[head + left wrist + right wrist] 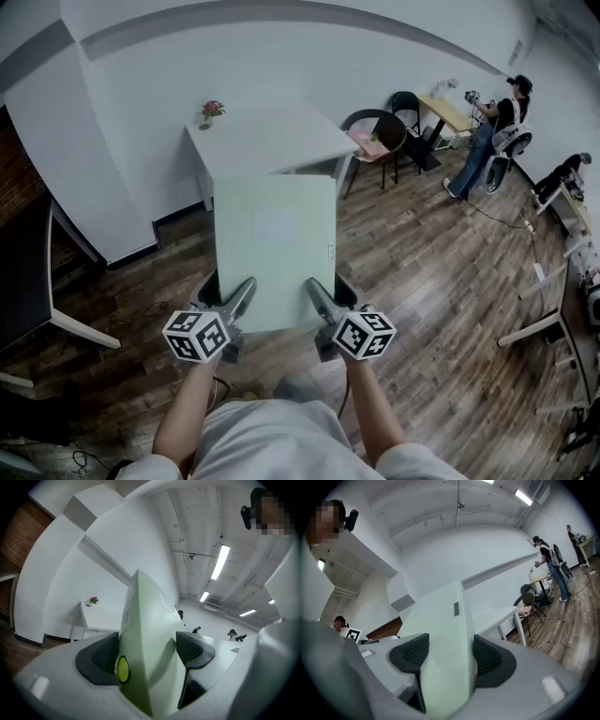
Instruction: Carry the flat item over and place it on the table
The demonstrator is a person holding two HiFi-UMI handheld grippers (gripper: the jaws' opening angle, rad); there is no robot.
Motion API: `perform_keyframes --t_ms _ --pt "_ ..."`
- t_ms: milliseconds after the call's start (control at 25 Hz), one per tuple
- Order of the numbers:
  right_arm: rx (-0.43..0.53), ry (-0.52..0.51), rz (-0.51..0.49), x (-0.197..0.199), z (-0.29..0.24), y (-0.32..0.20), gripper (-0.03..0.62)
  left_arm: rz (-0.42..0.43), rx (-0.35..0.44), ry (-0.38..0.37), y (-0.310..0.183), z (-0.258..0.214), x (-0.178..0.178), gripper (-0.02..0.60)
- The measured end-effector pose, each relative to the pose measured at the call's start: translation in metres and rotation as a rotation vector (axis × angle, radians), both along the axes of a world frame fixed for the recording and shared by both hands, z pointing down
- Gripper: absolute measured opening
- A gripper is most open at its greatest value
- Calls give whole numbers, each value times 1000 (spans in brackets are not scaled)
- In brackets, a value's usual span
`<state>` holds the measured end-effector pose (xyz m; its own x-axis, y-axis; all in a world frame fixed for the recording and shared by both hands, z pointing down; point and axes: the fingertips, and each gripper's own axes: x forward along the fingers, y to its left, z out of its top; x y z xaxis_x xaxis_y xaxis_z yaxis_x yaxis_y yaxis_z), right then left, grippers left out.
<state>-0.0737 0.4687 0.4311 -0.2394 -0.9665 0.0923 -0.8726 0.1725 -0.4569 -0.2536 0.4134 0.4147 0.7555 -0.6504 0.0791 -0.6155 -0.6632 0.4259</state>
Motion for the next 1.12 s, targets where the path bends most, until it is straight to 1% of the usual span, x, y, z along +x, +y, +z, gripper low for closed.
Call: perform_keyframes --t_ms 160,360,600,800,960,1120 --pt "2 8 18 11 2 -18 295 13 -6 7 -21 3 11 371" --pt "-9 6 25 36 10 -64 295 22 -25 5 -68 13 37 371" --pt "-26 -6 13 90 20 -133 295 14 -45 -7 -136 21 90 371" --pt "-39 -20 -11 142 26 -193 295 -14 -54 -21 -192 25 141 371" --pt "-46 -26 -39 181 23 -235 295 -42 -60 -30 -228 21 179 371" --pt "-38 -36 -57 206 23 -266 295 -63 -54 -44 -256 20 204 371"
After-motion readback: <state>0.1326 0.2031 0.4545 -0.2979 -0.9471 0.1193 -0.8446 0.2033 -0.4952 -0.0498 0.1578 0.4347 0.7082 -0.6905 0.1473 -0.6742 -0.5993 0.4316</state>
